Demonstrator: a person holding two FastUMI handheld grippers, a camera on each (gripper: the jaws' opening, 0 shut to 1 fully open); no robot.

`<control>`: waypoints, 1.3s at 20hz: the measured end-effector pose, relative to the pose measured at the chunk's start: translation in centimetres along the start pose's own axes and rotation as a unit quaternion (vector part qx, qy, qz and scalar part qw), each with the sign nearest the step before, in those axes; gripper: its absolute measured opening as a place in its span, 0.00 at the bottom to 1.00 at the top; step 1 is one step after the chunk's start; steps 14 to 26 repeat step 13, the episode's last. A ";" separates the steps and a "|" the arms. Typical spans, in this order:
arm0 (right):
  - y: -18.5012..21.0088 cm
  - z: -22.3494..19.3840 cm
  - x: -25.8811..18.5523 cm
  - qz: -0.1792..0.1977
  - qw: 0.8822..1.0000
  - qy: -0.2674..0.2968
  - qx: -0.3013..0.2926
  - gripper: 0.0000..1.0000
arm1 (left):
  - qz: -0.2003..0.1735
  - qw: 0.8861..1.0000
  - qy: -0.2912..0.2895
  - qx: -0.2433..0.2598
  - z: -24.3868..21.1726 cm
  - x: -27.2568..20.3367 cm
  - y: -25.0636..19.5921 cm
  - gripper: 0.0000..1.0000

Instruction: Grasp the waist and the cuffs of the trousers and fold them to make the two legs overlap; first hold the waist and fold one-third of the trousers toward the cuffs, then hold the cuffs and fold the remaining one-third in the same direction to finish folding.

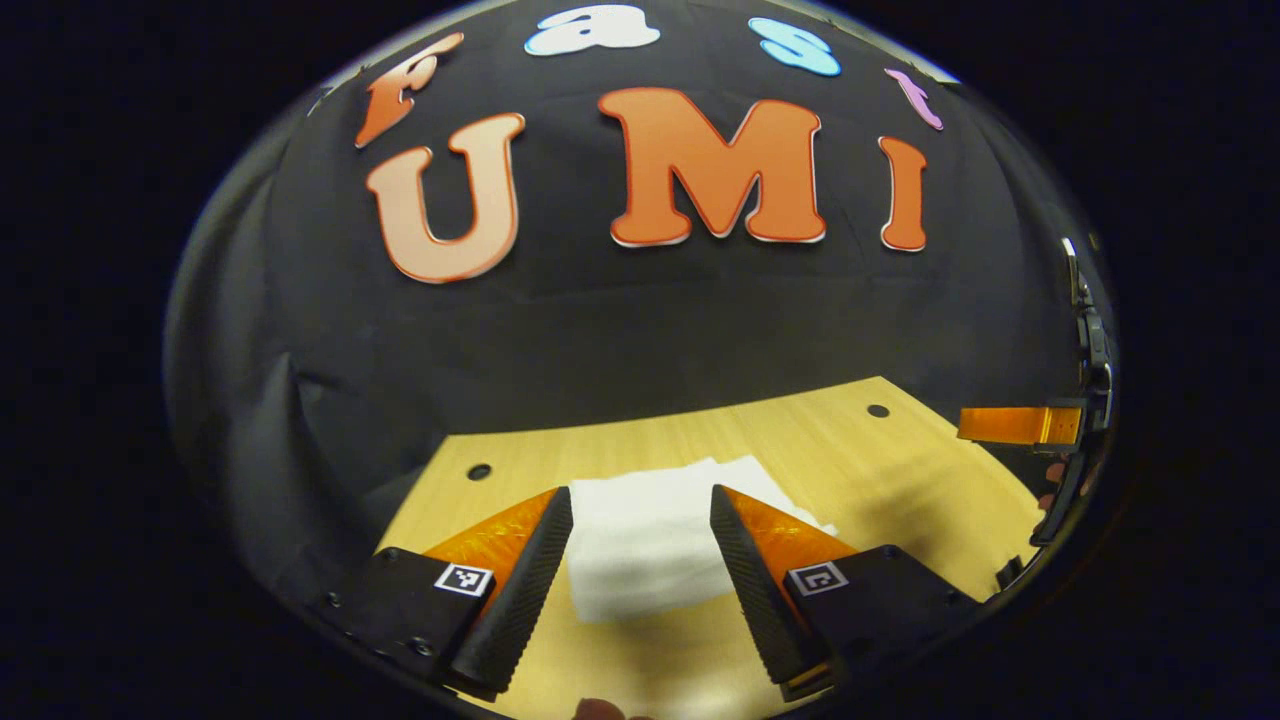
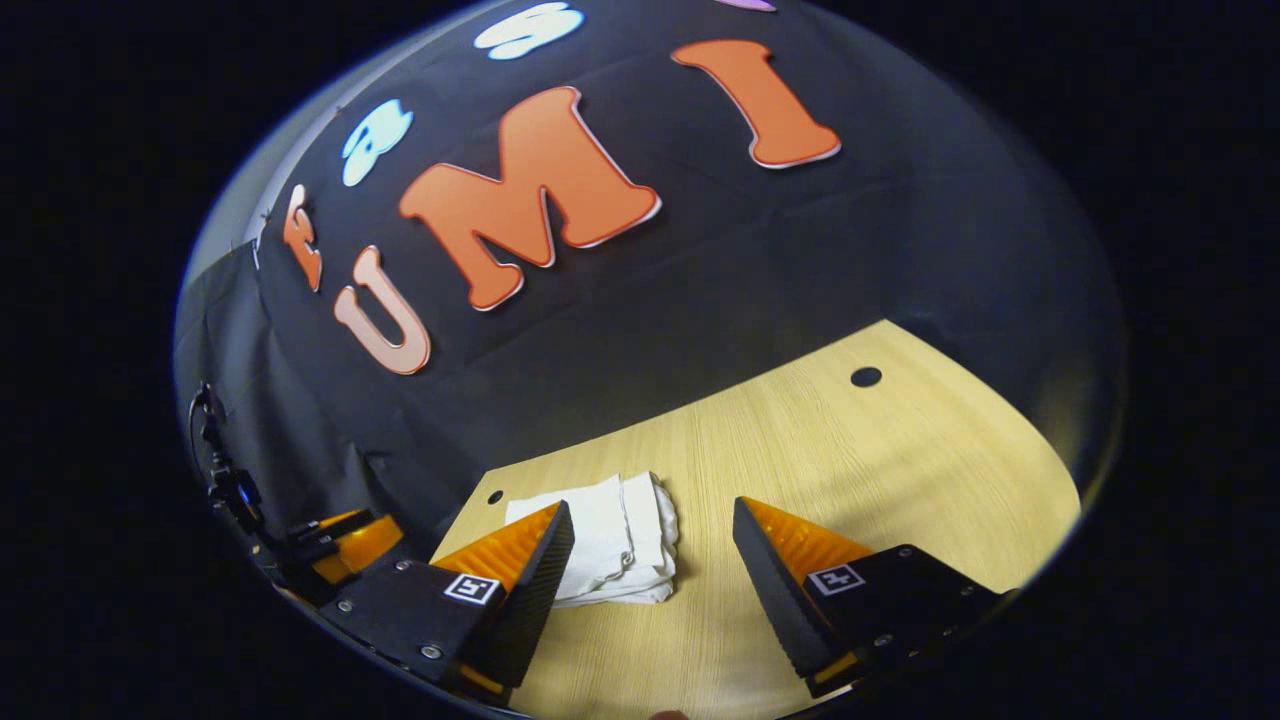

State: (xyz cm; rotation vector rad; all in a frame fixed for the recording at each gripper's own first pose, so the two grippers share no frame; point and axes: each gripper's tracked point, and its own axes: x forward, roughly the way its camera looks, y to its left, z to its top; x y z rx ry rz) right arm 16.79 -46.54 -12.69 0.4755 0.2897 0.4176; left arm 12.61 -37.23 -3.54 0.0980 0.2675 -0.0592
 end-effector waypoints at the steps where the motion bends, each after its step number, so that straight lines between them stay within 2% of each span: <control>1: 0.9 0.6 -0.4 -0.004 1.000 -0.020 -0.015 0.97 | 0.003 1.000 -0.022 0.011 0.3 -0.2 -0.3 0.92; 4: 4.7 2.0 -1.9 0.005 0.995 -0.079 -0.058 0.98 | 0.002 0.998 -0.057 0.028 1.0 -1.3 -0.5 0.92; 6: 7.0 2.6 -3.3 0.006 0.991 -0.102 -0.087 0.98 | 0.000 0.997 -0.074 0.008 1.2 -1.4 -0.2 0.93; 7: 7.8 2.6 -3.8 0.002 0.989 -0.109 -0.100 0.98 | -0.003 0.997 -0.083 -0.008 1.3 -1.5 -0.2 0.97; 9: 9.2 2.4 -4.4 -0.004 0.987 -0.122 -0.108 0.98 | -0.006 0.996 -0.088 -0.030 1.3 -2.0 0.0 0.99; 11: 10.4 1.8 -5.1 -0.006 0.987 -0.129 -0.100 0.98 | -0.002 0.996 -0.085 -0.022 0.5 -2.7 0.3 1.00; 13: 11.2 1.0 -5.9 -0.018 0.987 -0.131 -0.093 0.98 | -0.009 0.996 -0.090 -0.025 0.1 -3.6 1.0 1.00; 26: 11.2 1.0 -5.9 -0.018 0.987 -0.131 -0.093 0.98 | -0.009 0.996 -0.090 -0.025 0.1 -3.6 1.0 1.00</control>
